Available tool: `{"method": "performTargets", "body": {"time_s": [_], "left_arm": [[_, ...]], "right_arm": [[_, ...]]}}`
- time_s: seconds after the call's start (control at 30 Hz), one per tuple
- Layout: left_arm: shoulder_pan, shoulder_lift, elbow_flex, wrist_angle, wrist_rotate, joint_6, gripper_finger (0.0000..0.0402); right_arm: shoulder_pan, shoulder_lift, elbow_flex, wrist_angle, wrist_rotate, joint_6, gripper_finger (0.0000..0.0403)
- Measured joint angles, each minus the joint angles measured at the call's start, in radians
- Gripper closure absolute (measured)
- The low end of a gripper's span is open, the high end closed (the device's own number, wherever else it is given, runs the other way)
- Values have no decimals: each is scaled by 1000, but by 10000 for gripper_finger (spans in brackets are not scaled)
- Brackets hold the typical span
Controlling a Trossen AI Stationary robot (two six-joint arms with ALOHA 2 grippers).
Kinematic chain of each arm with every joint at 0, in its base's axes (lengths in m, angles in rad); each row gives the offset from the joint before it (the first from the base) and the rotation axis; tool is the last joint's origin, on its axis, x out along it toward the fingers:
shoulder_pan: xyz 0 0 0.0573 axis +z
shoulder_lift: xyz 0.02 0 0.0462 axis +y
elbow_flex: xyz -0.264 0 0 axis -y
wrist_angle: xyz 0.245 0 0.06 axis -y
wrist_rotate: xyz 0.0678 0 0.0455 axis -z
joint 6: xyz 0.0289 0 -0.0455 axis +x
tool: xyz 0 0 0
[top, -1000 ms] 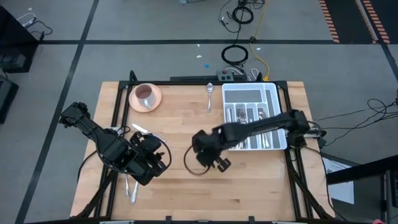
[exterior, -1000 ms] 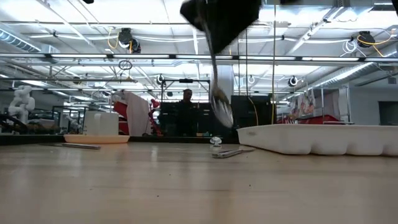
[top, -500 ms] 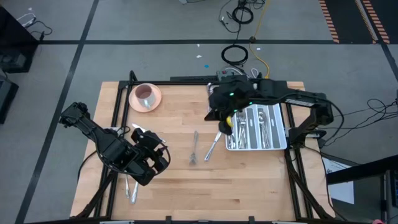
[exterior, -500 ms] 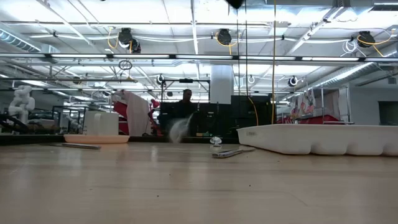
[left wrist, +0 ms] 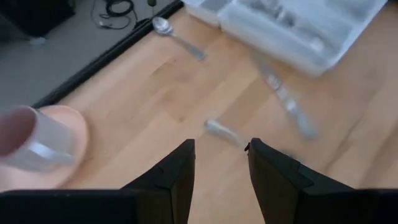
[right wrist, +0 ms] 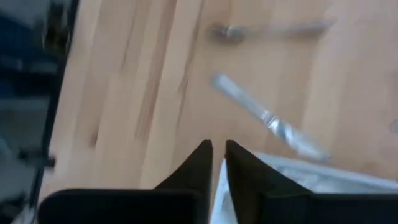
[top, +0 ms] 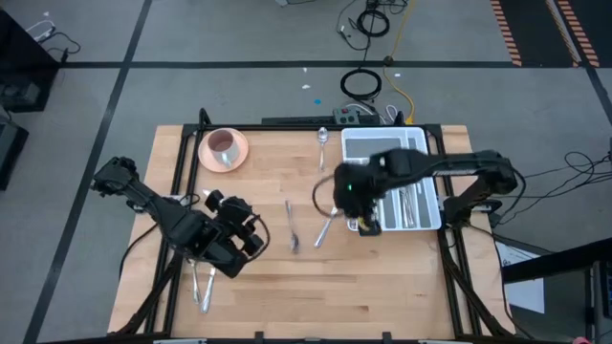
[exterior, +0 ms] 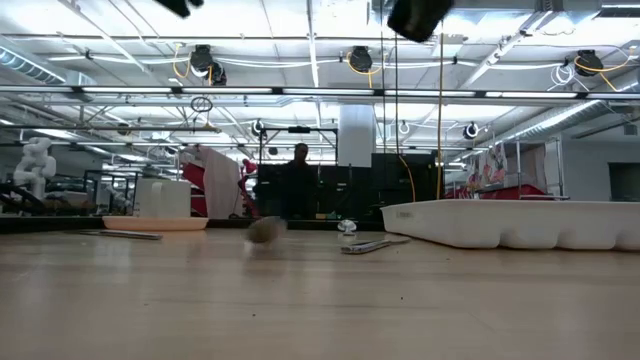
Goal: Sort silverware
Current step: Put the silver spoon into the silverware rack
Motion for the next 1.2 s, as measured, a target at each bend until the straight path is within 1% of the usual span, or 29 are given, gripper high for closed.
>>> {"method": "performTargets", "body": {"time_s": [0.07,0.1,0.23,0.3,0.37,0.43,0.5,0.57,0.67,0.73,0.8,0.9,1.0,1.1,1.2], "left_arm": [[26,0,-35,10,27,130,249],[43,4,-58,28,40,225,249],[142,49,-120,121,55,707,249],[202,79,-142,208,30,923,249],[258,117,-157,273,19,1050,249],[305,151,-158,304,35,1081,249],[338,168,-158,280,49,1040,249],[347,165,-158,244,54,950,249],[318,116,-158,132,84,807,249],[279,58,-157,38,127,664,249],[234,-3,-157,-51,201,483,249],[156,-105,-157,-141,292,239,249],[73,-202,-157,-161,311,62,249],[18,-276,-157,-160,290,-5,249],[-6,-325,-157,-162,273,4,249]], "right_arm": [[34,-6,-60,-16,-1,-8,346],[51,-10,-88,-28,-2,-15,332],[95,-13,-136,-102,-3,-7,280],[108,-14,-139,-128,1,-3,260],[117,-14,-140,-103,4,-9,246],[118,-14,-140,-20,8,-3,237],[107,-11,-140,102,32,49,235],[92,-5,-140,238,111,145,237],[72,-5,-180,394,263,297,243],[66,-5,-209,437,339,367,246],[60,-5,-253,496,346,437,246],[58,-5,-358,677,345,604,246],[58,14,-457,851,334,792,246],[73,61,-511,938,309,963,247],[115,140,-510,1026,297,1102,247]]}}
